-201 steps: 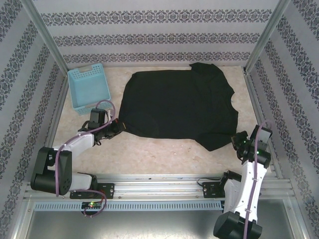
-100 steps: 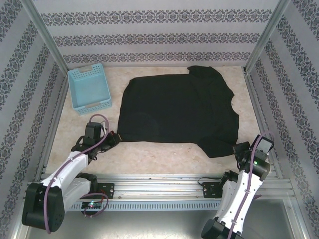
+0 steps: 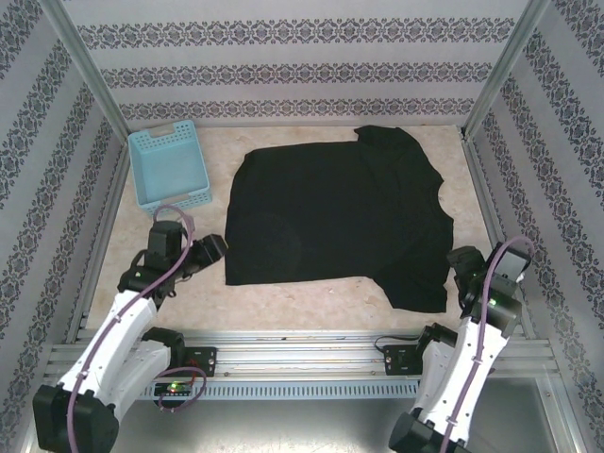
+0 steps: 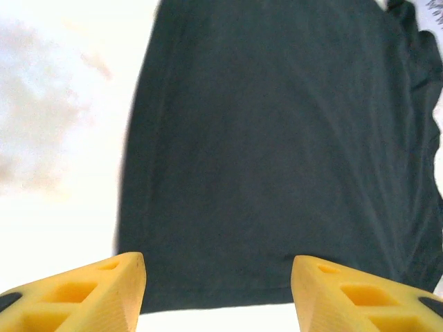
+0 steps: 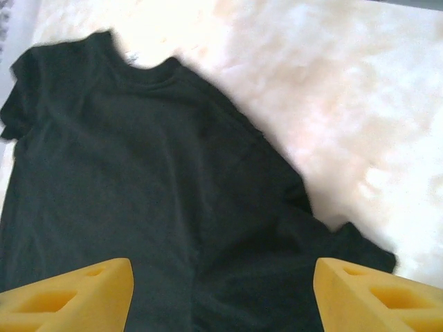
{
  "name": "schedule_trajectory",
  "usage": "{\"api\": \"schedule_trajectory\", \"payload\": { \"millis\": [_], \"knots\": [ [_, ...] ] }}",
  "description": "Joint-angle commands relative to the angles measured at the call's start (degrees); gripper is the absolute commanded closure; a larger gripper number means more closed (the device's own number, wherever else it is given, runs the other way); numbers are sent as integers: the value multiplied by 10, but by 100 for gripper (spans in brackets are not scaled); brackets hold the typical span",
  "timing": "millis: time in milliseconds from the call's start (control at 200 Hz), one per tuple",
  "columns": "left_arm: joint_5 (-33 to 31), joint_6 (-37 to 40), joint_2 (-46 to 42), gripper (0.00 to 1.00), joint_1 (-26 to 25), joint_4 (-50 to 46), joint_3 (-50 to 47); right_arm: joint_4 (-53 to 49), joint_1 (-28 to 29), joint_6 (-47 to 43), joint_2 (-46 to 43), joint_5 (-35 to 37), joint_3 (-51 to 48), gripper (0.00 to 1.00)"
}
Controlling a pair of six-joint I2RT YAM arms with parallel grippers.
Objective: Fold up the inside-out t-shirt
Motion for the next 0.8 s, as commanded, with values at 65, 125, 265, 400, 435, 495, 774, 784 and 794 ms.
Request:
{"api": "schedule_trajectory", "payload": {
  "millis": [65,125,265,400,435,495,774,784,794],
  "knots": [
    [-39,23,159,41,-98,58,96,118,195,-18,89,30,27,27],
    [-41,24,231,40,-124,78,135,164,262,-15,140,46,28,27],
    [-38,9,371,39,-140,125,196,278,363,-26,297,36,48,25],
    [-24,7,467,38,-147,142,235,301,416,-59,463,48,119,23],
    [-21,8,485,38,-149,140,241,307,421,-63,502,48,133,22],
    [-21,7,507,38,-151,139,239,313,423,-60,555,48,149,22],
    [-42,-3,498,37,-177,157,141,331,397,2,629,70,101,21],
    [-43,-4,497,37,-178,159,135,329,395,6,627,71,96,21],
    [-43,-5,494,37,-180,160,132,328,392,10,624,73,90,21]
  ]
}}
